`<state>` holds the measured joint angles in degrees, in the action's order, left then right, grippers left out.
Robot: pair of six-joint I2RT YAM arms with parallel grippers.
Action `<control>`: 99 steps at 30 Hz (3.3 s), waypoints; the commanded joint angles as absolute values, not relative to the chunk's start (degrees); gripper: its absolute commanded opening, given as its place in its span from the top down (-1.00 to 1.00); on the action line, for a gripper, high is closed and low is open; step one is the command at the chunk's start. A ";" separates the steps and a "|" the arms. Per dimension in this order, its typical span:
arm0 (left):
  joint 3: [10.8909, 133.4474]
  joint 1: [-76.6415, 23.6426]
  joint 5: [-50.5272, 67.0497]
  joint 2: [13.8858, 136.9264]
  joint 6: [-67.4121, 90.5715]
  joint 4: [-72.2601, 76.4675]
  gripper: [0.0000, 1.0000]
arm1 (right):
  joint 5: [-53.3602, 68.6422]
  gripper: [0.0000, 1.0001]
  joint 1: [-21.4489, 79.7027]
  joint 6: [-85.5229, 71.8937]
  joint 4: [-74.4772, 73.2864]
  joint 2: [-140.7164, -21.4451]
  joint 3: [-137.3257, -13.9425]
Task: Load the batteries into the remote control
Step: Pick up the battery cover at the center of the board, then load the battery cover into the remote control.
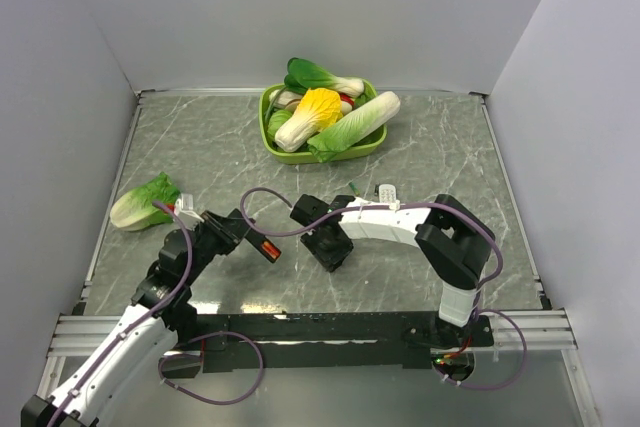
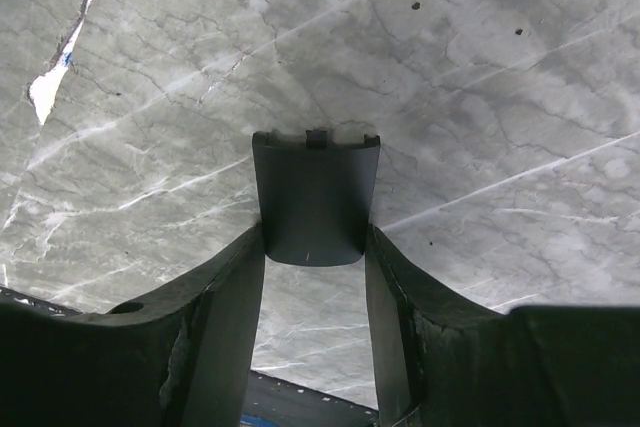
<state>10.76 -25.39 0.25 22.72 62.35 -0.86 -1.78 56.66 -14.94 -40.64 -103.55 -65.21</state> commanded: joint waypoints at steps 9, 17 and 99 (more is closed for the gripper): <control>2.38 -25.58 2.37 23.38 71.89 18.36 0.97 | -2.90 0.31 58.44 -12.84 -43.42 -96.33 -65.30; -1.40 -25.58 2.64 26.10 74.71 26.36 0.97 | -4.48 0.32 60.82 -12.04 -47.81 -91.50 -70.04; -3.43 -27.77 3.69 31.46 77.78 41.22 0.97 | -4.83 0.24 68.38 -6.85 -61.96 -104.94 -101.86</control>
